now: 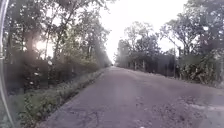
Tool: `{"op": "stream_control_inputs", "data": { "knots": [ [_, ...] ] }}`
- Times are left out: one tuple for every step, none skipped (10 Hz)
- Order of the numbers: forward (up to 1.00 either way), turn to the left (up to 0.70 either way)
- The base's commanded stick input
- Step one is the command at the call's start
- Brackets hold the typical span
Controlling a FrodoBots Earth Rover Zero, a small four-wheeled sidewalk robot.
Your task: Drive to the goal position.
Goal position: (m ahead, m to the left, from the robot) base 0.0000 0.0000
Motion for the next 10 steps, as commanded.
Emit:
{"op": "stream_control_inputs", "data": {
  "knots": [
    [0.1, 0.01],
    [0.1, 0.01],
    [0.1, 0.01],
    [0.1, 0.01],
    [0.1, 0.01],
    [0.1, 0.01],
    [0.1, 0.01],
    [0.1, 0.01],
    [0.1, 0.01],
    [0.1, 0.01]
  ]
}}
